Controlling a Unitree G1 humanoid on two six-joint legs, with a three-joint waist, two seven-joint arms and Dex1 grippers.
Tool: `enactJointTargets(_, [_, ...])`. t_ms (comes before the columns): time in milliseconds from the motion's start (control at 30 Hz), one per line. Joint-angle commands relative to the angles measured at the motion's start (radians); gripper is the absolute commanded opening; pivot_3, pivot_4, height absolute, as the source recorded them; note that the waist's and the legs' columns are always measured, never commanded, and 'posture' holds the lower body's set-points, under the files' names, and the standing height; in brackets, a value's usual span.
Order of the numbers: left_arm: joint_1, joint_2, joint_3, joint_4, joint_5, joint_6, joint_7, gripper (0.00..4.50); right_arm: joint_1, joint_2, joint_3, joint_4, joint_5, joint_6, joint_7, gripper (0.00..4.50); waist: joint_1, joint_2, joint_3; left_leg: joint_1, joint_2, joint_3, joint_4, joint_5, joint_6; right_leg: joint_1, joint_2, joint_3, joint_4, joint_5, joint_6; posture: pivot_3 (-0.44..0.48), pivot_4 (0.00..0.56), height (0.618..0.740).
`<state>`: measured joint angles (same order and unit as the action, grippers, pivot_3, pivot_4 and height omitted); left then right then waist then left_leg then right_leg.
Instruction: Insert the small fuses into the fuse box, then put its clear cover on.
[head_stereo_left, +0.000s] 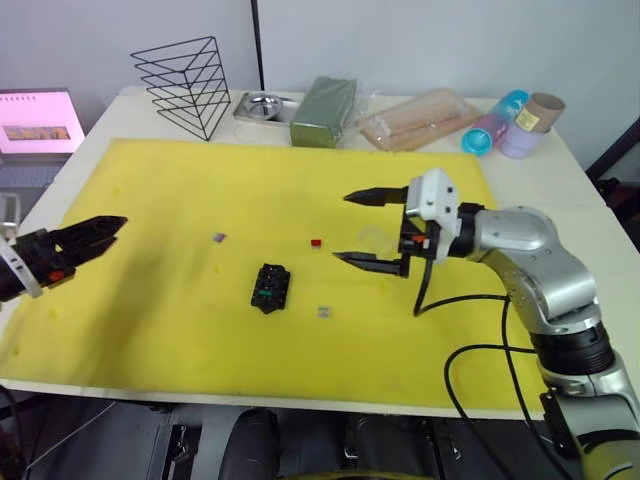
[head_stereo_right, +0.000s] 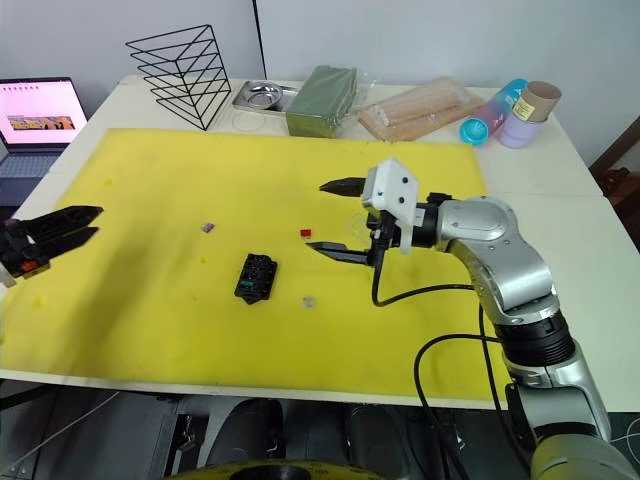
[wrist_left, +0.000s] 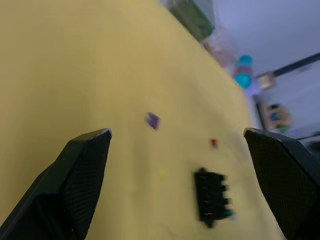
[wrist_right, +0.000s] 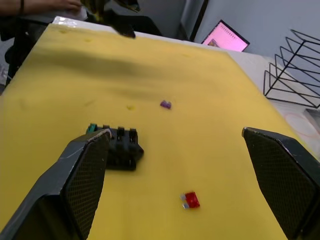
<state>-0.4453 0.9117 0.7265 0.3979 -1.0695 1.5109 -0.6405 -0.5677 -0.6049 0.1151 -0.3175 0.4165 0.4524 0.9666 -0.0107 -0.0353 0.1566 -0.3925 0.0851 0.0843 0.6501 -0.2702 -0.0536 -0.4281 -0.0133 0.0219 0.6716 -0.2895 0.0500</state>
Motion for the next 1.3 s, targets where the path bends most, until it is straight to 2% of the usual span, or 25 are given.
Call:
enactJointTargets(33, [-0.054,-0.077,0.085,0.049,-0.058,0.098,0.108,4.50,-0.016,0.020,0.002,-0.046,0.006,0.013,-0.035,4.48,-0.002,-0.001,0.000,0.000,0.000,0.000,0.001,0.000,0.000,0.000,0.000,0.000,0.001,0.000,0.000,0.000,0.150,0.740])
enactJointTargets(167, [-0.079,-0.191,0.135,0.093,-0.108,0.104,0.230,4.50,-0.026,0.033,0.013,-0.051,-0.012,0.019,-0.063,4.48,-0.008,-0.002,0.000,0.000,0.000,-0.002,0.001,0.000,0.000,-0.001,0.000,0.001,0.002,0.000,0.000,0.000,0.150,0.740])
enactJointTargets(267, [-0.131,-0.273,0.181,0.141,-0.093,0.094,0.323,4.50,-0.032,0.037,0.021,-0.057,-0.023,0.022,-0.081,4.48,-0.004,-0.001,0.000,0.000,0.000,-0.003,0.001,0.000,-0.001,-0.001,0.000,0.000,0.004,0.000,0.000,0.000,0.150,0.740])
enactJointTargets(467, [-0.198,-0.345,0.235,0.176,-0.090,0.091,0.438,4.50,-0.032,0.042,0.027,-0.065,-0.029,0.032,-0.098,4.48,-0.003,-0.002,0.000,0.000,-0.001,-0.004,0.002,0.001,-0.001,-0.001,-0.001,0.000,0.005,0.000,0.000,0.000,0.150,0.740])
enactJointTargets(633, [-0.216,-0.413,0.233,0.165,-0.068,0.048,0.521,4.50,-0.058,0.048,0.025,-0.071,-0.033,0.053,-0.121,4.48,-0.003,-0.002,0.000,0.000,-0.001,-0.004,0.002,0.001,-0.002,-0.001,-0.001,0.001,0.005,0.000,0.000,0.000,0.150,0.740])
enactJointTargets(900, [-0.207,-0.457,0.222,0.155,-0.058,0.021,0.565,4.50,-0.066,0.051,0.018,-0.098,-0.024,0.094,-0.144,4.48,-0.002,-0.002,-0.001,0.000,-0.002,-0.004,0.002,0.001,-0.002,0.000,-0.001,0.001,0.005,0.000,0.000,0.000,0.150,0.740])
enactJointTargets(1300, [-0.239,-0.478,0.155,0.237,-0.020,-0.007,0.529,4.50,-0.034,0.038,0.028,-0.091,-0.049,0.064,-0.135,4.48,0.002,-0.001,-0.001,0.000,-0.003,-0.004,0.002,0.001,-0.003,0.001,-0.002,0.000,0.005,0.000,0.000,0.000,0.150,0.740])
